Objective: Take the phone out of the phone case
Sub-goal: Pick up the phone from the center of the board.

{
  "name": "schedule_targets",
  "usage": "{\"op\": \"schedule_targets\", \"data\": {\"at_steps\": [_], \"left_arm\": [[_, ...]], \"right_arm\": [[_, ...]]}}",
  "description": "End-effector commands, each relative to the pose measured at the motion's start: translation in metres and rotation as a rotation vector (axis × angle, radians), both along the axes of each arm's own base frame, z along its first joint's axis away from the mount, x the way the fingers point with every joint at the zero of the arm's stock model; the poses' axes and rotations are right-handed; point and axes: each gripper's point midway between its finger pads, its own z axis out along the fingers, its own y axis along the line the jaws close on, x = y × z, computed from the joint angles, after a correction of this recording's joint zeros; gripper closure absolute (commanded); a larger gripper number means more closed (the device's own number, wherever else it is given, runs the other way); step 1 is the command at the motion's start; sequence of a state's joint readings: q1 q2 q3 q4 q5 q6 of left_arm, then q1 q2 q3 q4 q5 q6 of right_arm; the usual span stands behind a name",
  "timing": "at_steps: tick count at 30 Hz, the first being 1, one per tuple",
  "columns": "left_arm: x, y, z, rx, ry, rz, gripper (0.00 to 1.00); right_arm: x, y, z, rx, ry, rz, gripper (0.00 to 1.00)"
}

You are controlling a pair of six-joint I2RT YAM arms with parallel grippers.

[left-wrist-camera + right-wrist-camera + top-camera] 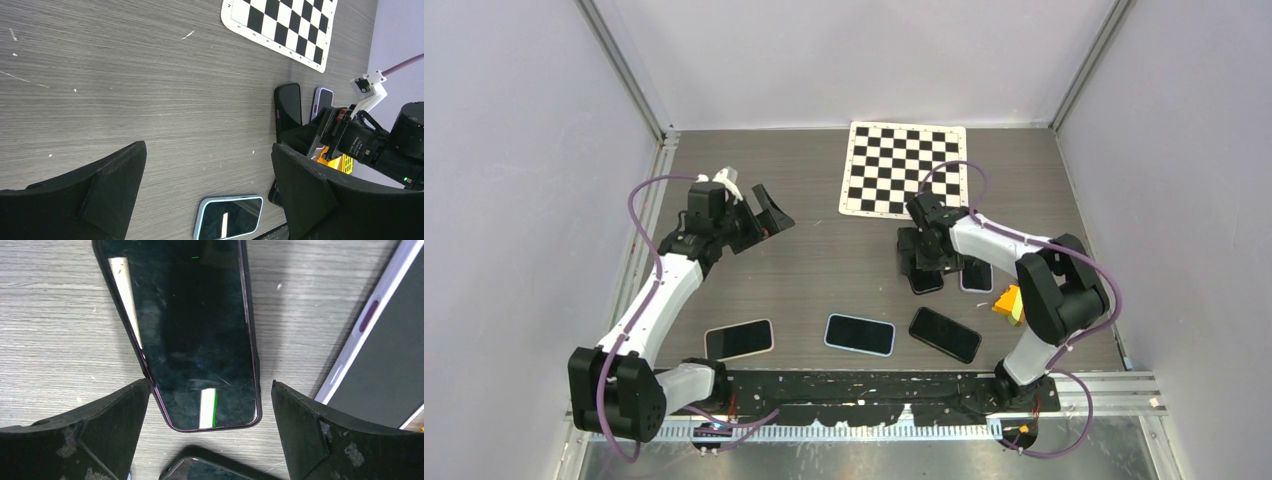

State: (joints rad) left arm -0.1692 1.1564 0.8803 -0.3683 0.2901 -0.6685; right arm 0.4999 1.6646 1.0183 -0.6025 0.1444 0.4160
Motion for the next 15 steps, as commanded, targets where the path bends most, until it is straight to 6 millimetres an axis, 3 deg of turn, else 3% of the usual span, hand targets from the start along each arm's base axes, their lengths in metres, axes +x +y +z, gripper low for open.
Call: {"op": "schedule_targets", "data": {"at_steps": [1,12,14,15], "left_arm": [[0.016,0.001,0.020,0.017,-0.089,-0.001,0.00],[0.018,0.004,0.021,0.038,-0.088,0.007,0.00],[0.017,0.004,0.020,0.039,-0.085,0.010,0.00],[0.017,0.005,0.019,0.041,-0.082,0.009,0.00]], "right_arm": [[0.002,0.008,-0.009,0.017,0.052,0.064,0.02],[0.013,0.011,-0.020,-0.012,0.068,0.079,0.02],[0.016,0.008,-0.022,-0.032,0.064,0.066,0.06],[0.019,0.005,-0.023,-0.052,0.054,0.045,0.14]]}}
